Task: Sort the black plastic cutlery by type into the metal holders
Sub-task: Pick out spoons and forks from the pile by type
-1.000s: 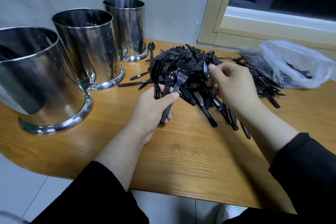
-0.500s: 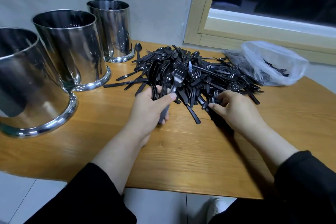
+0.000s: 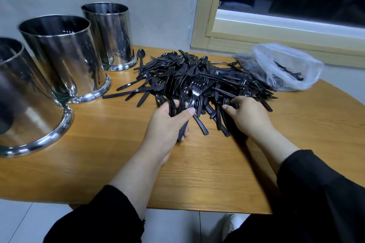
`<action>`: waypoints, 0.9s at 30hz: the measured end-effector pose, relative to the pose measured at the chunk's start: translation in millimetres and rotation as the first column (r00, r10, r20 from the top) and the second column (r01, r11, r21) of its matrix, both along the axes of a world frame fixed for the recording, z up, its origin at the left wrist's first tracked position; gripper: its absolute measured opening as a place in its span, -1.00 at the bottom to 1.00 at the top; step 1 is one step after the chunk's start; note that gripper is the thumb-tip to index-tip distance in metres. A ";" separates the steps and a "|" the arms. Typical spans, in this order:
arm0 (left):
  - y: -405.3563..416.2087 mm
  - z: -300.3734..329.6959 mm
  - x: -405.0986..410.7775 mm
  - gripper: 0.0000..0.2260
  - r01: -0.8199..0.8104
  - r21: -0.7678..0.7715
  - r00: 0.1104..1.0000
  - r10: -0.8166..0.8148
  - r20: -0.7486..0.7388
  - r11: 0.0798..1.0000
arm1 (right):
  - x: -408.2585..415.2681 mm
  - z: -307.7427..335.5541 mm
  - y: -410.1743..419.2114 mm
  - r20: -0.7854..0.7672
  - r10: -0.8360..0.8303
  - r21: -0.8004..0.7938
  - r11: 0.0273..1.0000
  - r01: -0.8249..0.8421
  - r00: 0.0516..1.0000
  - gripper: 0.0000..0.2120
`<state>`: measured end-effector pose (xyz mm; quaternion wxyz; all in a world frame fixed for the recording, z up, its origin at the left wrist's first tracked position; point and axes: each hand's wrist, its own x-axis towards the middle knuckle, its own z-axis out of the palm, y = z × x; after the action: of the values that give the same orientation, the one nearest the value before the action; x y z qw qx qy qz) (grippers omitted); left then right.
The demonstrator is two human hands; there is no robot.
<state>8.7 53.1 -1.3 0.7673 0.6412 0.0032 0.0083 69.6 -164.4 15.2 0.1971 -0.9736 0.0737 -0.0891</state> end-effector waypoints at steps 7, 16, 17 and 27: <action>-0.3 -0.3 0.2 -0.77 -0.004 -0.012 1.000 0.004 -0.017 1.000 | 6.5 -0.5 1.4 -0.064 -0.037 0.132 0.990 0.045 0.997 -0.74; 0.8 0.6 -0.5 -0.78 -0.010 -0.022 1.000 0.010 -0.027 1.000 | -5.5 25.6 -6.2 0.123 -0.007 0.371 0.928 -0.040 0.992 -0.78; 0.7 1.4 -1.0 -0.80 -0.008 -0.028 1.000 0.008 -0.025 1.000 | -10.1 36.0 -4.6 0.184 -0.001 0.370 0.926 -0.068 0.983 -0.77; 3.4 9.7 -8.9 -0.85 0.058 -0.150 0.998 -0.062 -0.024 0.987 | -30.1 67.1 57.8 0.223 0.267 0.462 0.818 -0.343 0.937 -0.78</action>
<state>-0.2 56.5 8.4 0.8128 0.5821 -0.0046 -0.0243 39.5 -106.6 82.3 0.4560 -0.8801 -0.0781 -0.1066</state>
